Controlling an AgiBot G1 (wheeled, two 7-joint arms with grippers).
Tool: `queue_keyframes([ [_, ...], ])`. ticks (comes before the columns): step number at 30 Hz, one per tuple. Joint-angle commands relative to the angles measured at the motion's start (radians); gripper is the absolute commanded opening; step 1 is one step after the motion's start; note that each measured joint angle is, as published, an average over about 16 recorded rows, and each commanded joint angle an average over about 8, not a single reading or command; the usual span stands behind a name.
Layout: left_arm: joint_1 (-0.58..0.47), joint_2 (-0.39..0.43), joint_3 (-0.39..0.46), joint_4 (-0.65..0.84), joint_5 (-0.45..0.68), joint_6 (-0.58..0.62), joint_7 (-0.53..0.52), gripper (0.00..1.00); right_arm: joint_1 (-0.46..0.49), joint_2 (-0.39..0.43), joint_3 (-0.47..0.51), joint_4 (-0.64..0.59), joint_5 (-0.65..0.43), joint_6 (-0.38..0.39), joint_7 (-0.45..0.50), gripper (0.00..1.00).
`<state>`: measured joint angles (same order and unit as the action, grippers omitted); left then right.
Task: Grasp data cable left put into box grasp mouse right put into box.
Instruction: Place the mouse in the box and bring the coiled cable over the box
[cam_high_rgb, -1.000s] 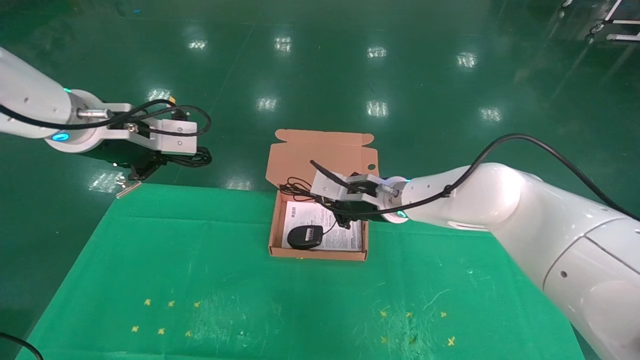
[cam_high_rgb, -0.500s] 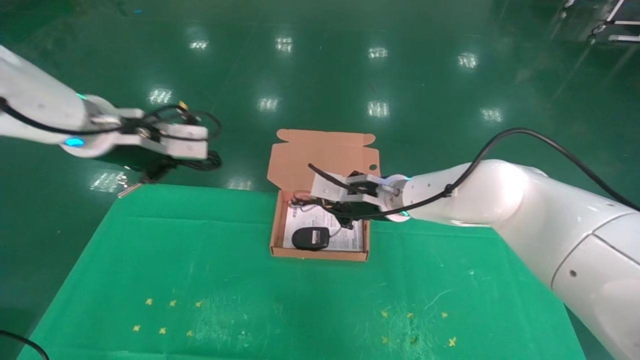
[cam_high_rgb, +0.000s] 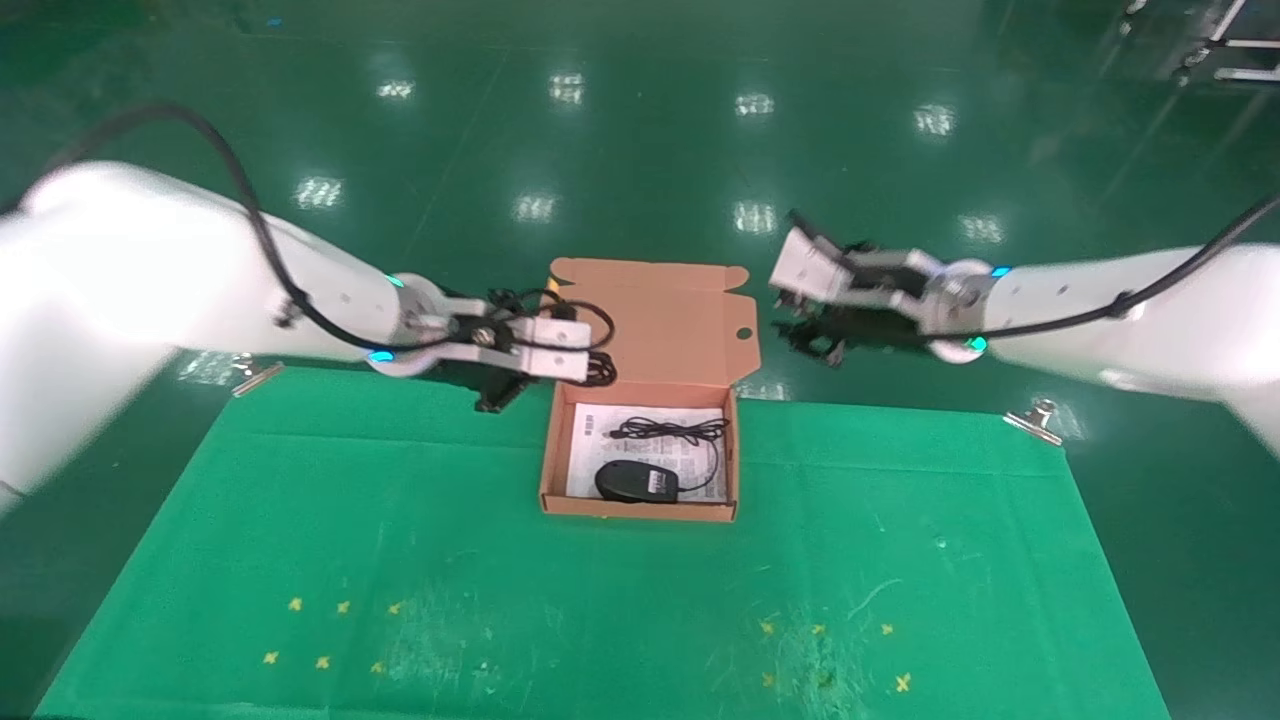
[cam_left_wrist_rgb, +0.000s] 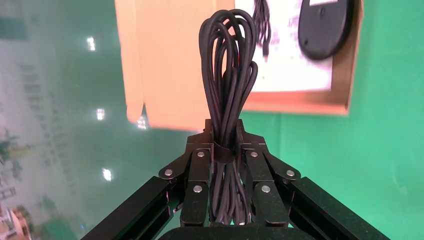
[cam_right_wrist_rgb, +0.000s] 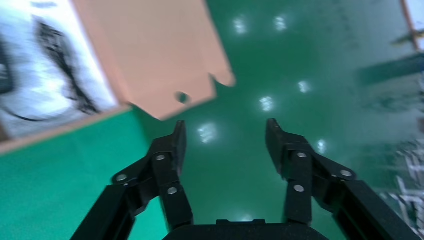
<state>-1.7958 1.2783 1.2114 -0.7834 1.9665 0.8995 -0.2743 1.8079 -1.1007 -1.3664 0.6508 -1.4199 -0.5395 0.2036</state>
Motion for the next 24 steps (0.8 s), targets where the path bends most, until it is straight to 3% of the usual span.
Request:
queue_keyframes([
  [1,0.029,0.054,-0.009,0.088,-0.029,-0.065,0.069,0.0,0.02,0.038,0.001,0.003,-0.011,0.012,0.012,1.0],
  [8,0.086,0.093,0.016,0.161,-0.161,-0.181,0.214,0.0,0.069,0.131,-0.014,0.073,-0.056,0.012,0.087,1.0],
  [19,0.119,0.096,0.122,0.126,-0.29,-0.255,0.241,0.0,0.117,0.214,-0.04,0.188,-0.124,-0.001,0.211,1.0],
  [20,0.119,0.096,0.127,0.123,-0.297,-0.258,0.241,0.03,0.119,0.217,-0.042,0.195,-0.128,-0.002,0.218,1.0],
  [24,0.118,0.096,0.14,0.115,-0.322,-0.268,0.24,0.53,0.122,0.228,-0.047,0.216,-0.139,-0.003,0.236,1.0],
])
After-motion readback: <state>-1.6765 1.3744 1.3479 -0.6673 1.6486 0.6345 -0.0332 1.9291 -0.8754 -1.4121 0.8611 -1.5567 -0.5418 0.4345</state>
